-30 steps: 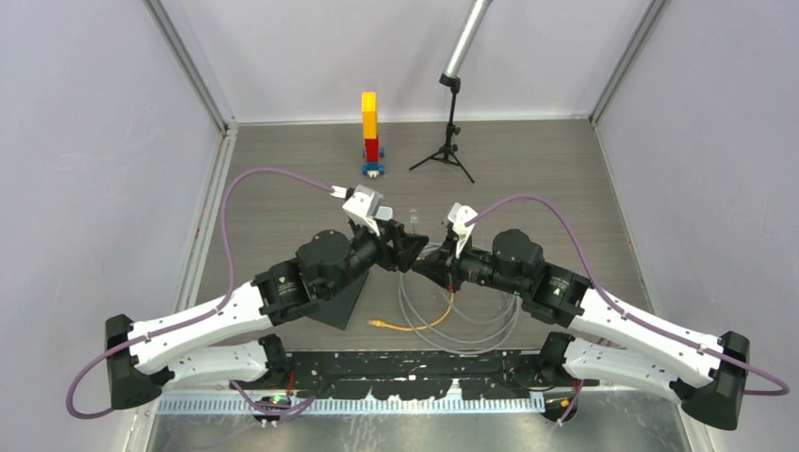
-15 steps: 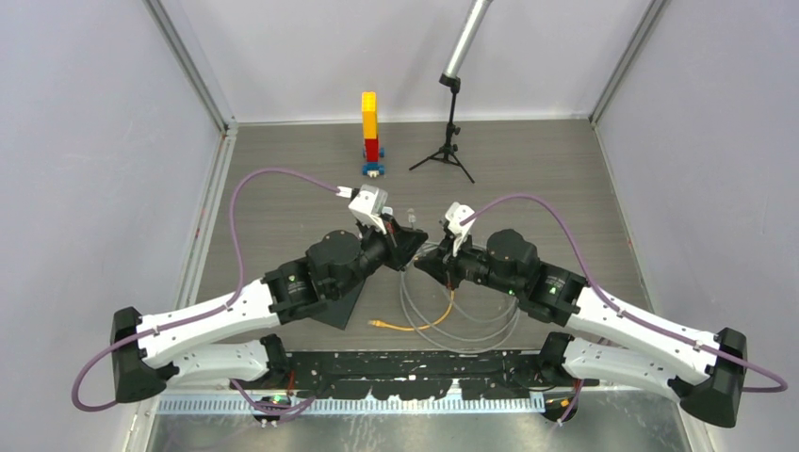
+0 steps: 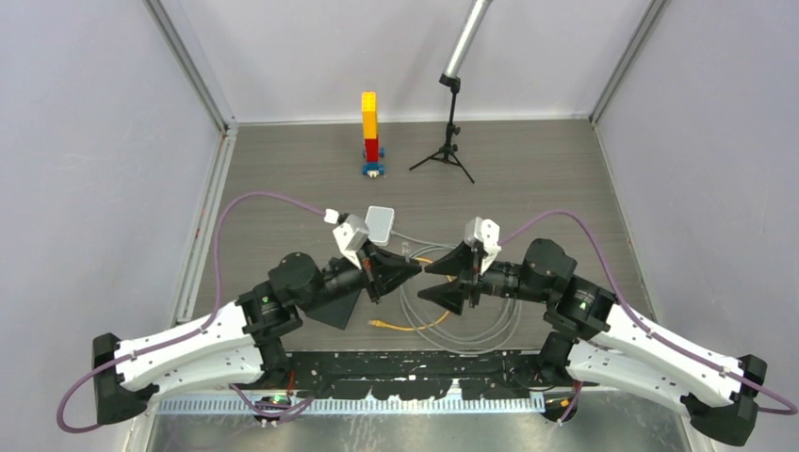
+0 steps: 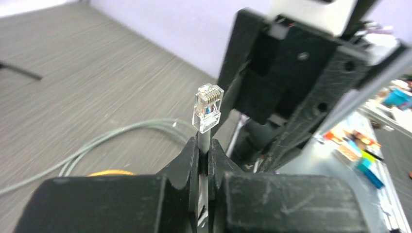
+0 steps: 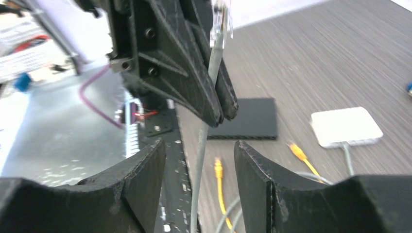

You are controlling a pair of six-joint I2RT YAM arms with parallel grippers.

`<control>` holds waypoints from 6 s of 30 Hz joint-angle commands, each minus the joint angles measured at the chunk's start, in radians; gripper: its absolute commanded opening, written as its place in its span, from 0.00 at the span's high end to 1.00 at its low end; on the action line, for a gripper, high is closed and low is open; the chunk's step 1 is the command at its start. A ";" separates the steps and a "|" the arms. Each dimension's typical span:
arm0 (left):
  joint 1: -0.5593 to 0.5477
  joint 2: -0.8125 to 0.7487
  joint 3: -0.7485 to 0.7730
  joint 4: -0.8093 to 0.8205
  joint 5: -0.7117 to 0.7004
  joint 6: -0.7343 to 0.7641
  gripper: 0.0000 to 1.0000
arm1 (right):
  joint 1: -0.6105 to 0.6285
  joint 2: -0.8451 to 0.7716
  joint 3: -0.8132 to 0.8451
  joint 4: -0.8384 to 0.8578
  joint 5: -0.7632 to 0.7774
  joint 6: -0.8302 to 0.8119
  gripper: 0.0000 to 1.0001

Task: Insert the plug into the switch port
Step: Pick up the connector from the center of the board.

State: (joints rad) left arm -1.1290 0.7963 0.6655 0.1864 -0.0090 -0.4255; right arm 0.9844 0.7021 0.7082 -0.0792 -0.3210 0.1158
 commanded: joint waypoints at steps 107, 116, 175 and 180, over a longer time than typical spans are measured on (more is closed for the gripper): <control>0.001 0.087 0.032 0.438 0.510 -0.051 1.00 | -0.002 -0.090 -0.100 0.221 -0.283 0.048 0.93; 0.001 0.023 0.037 0.164 0.139 0.013 0.38 | -0.002 -0.082 -0.068 0.090 0.009 -0.006 0.99; -0.041 0.273 0.177 0.073 -0.479 -0.024 0.71 | -0.001 0.189 0.008 0.111 0.359 0.010 1.00; -0.042 0.261 0.170 0.071 -0.486 -0.024 0.74 | -0.001 0.193 -0.004 0.110 0.358 0.017 1.00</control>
State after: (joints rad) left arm -1.1679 1.0878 0.8024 0.1917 -0.4500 -0.4454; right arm 0.9817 0.8928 0.6956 -0.0299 0.0387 0.1188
